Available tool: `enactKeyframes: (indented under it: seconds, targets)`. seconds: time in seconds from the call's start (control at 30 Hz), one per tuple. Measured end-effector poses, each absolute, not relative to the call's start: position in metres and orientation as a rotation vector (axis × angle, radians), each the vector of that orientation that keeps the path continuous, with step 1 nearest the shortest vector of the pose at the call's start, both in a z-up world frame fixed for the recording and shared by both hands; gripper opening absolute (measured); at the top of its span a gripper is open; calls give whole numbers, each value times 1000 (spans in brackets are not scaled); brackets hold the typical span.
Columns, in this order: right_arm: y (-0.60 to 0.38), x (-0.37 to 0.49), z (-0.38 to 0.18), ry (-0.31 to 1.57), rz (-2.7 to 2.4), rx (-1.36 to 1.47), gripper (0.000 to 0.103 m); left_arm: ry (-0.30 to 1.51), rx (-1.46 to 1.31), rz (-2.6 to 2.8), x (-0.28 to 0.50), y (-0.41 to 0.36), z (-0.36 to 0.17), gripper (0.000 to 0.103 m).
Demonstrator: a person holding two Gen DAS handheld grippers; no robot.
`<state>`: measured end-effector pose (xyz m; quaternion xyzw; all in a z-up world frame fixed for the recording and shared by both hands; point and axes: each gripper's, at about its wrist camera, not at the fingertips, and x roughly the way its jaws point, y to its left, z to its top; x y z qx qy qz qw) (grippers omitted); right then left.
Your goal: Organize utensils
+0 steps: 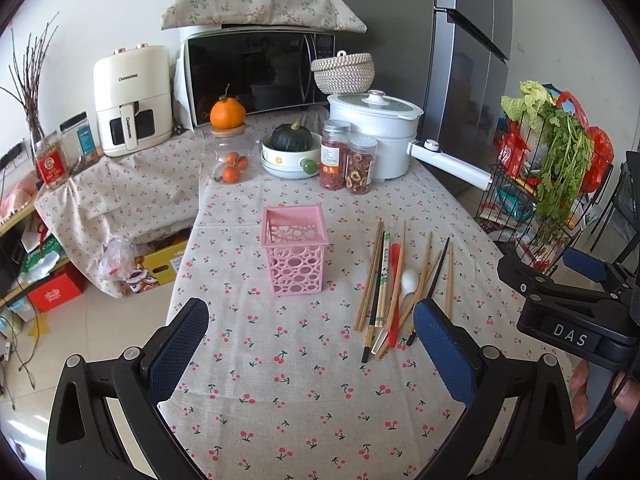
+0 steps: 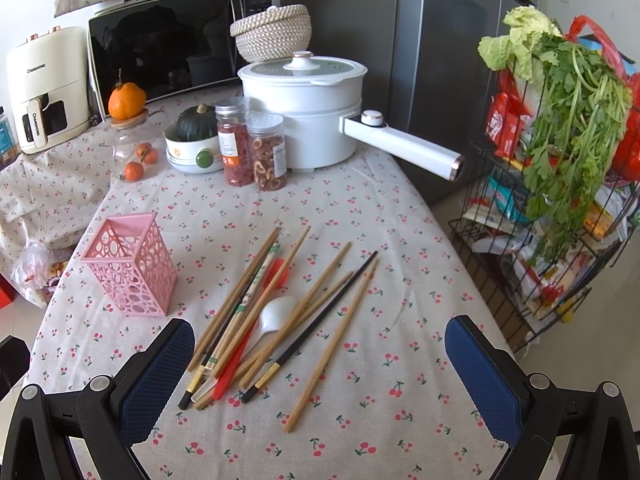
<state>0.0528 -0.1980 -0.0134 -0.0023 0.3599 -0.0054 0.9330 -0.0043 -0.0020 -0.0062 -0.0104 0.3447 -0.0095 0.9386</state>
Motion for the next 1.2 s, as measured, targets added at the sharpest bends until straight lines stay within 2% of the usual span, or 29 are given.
enactKeyframes:
  seconds: [1.2]
  targets:
    - [-207,57,-15,760,-39,11,103,694,-1,-23,-3,-6,-7,103]
